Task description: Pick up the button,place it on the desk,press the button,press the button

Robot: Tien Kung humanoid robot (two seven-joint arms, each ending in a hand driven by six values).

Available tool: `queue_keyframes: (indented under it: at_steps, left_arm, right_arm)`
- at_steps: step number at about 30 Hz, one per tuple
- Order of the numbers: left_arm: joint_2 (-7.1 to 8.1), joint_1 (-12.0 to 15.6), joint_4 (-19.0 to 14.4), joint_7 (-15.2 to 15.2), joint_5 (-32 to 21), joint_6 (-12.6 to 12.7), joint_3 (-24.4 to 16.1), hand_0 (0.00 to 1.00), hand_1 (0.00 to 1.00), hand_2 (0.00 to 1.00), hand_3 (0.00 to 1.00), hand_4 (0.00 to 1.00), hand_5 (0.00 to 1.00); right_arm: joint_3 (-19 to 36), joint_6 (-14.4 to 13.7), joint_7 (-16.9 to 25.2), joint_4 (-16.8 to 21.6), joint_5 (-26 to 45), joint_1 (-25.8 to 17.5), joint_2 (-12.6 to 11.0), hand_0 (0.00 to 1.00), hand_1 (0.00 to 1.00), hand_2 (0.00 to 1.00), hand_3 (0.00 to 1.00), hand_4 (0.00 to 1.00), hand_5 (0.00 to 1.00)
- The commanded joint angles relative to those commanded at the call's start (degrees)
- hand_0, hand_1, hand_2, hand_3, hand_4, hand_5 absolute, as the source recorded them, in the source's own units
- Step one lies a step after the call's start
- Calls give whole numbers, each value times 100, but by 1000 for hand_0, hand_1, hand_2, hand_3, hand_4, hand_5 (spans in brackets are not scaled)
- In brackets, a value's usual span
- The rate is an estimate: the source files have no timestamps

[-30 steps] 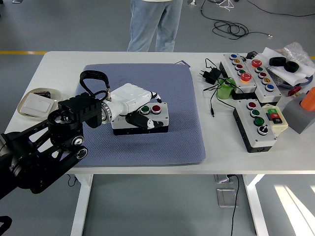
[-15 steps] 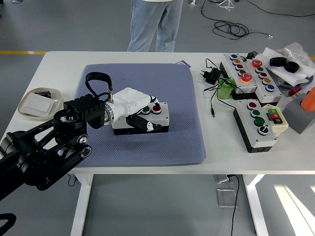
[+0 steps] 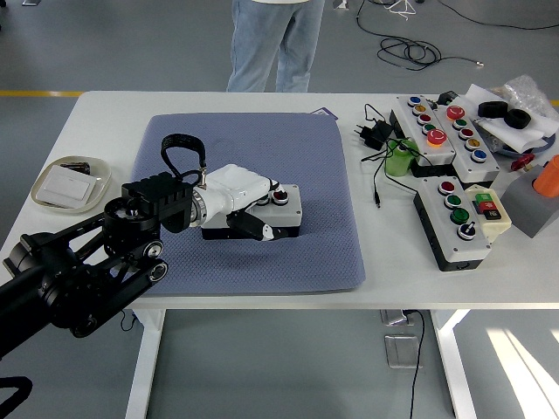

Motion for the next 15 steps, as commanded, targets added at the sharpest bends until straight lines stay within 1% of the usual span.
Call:
queue_keyframes:
  at_steps: [4, 7, 15]
  left_arm:
    - [-16, -14, 127, 40, 17, -86, 5, 2, 2, 67, 803, 812, 753]
    - [-17, -3, 154, 50, 32, -106, 13, 2, 2, 67, 803, 810, 751]
    - [-6, 48, 73, 39, 42, -80, -23, 2, 2, 67, 803, 809, 750]
  right_arm:
    - [-2, 0, 4, 0, 5, -3, -4, 787, 797, 817, 751, 412, 479]
    - [-13, 1, 8, 0, 22, -12, -5, 787, 797, 817, 751, 412, 479]
    - [-40, 6, 11, 0, 39, -62, -12, 787, 797, 817, 751, 412, 479]
